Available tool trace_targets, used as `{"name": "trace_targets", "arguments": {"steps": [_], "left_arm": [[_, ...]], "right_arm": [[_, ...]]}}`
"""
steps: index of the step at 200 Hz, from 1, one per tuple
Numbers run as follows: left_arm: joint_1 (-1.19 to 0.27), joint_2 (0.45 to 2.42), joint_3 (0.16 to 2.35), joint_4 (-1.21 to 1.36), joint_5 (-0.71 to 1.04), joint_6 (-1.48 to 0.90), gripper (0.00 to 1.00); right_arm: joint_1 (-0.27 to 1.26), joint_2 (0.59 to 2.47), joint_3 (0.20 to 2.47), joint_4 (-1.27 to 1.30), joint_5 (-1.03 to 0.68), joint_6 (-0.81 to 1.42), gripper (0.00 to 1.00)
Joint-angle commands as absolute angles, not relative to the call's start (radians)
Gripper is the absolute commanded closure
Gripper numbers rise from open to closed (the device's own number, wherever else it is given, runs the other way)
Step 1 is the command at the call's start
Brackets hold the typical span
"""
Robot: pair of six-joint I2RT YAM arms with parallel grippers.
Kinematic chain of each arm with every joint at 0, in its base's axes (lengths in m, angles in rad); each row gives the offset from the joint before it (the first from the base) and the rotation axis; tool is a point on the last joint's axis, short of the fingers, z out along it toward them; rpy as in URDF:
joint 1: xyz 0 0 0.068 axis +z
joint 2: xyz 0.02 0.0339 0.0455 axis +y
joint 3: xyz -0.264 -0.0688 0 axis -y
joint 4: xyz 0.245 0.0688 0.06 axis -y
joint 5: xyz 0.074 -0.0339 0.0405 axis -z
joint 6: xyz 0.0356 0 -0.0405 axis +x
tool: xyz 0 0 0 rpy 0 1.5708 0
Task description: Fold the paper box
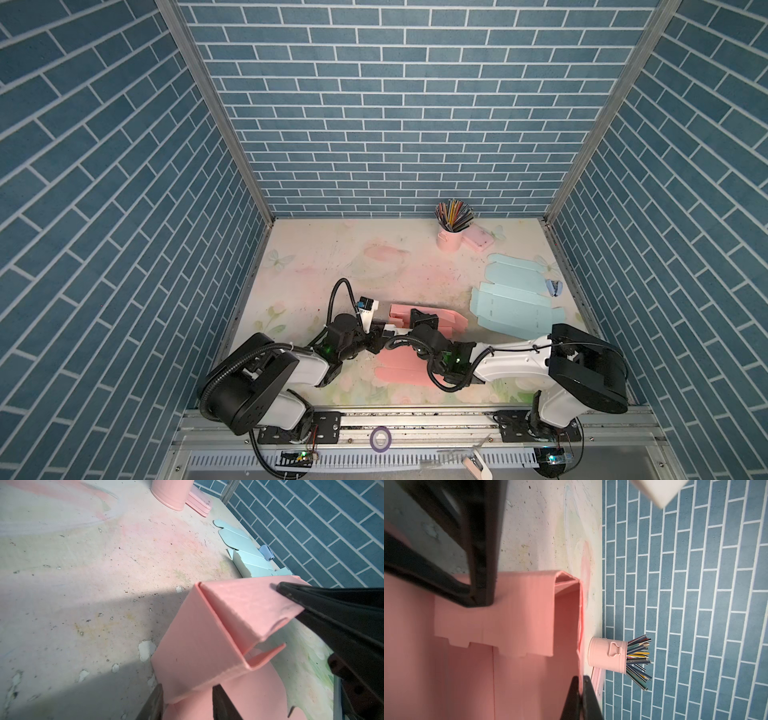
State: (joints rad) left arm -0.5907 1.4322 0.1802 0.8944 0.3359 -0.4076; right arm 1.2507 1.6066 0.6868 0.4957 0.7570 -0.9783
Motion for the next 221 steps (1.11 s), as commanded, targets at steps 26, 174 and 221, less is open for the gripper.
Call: {"name": "trace_targets", "arguments": {"steps": [26, 174, 221], "left_arm": [[-0.614, 1.435, 0.215, 0.911, 0.288, -0.320, 0.57], [-0.698, 1.525, 0.233, 1.061, 0.216, -0.319, 0.76], [-0.719, 1.521, 0.226, 1.061, 0.183, -0.299, 0.81]], "right_arm": [[1.277, 1.637, 0.673, 0.476, 0.741, -0.988, 1.00], [1.298, 1.539, 0.683, 0.306, 0.623, -0.699, 0.83], [1.296, 1.430, 0.696, 0.180, 0.494, -0.486, 0.67]]}}
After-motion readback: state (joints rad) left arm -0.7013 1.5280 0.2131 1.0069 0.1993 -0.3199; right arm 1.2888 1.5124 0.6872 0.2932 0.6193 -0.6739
